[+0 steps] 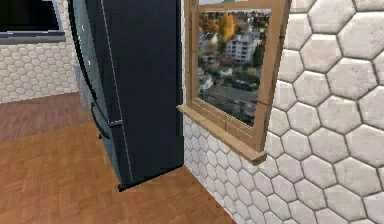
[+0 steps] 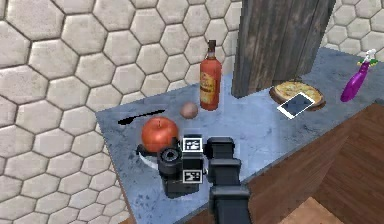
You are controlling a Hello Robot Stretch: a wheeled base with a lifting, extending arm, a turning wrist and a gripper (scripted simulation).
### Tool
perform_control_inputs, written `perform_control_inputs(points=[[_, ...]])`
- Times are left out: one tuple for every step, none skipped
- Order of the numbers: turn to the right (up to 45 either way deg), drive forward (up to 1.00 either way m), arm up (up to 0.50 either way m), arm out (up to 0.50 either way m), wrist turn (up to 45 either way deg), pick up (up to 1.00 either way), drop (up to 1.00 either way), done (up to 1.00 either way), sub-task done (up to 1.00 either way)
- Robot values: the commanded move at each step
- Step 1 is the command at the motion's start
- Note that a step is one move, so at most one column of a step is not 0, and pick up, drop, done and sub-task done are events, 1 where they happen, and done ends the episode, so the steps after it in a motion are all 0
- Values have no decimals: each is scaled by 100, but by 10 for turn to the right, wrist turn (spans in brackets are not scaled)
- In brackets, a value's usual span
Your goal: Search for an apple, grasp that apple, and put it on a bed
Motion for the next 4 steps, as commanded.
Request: perform_control_inputs(points=[[0,0,0,0,0,100,0,0,0],[0,0,10,0,0,0,0,0,0],[0,0,0,0,-450,0,0,0,0],[0,0,0,0,-450,0,0,0,0]])
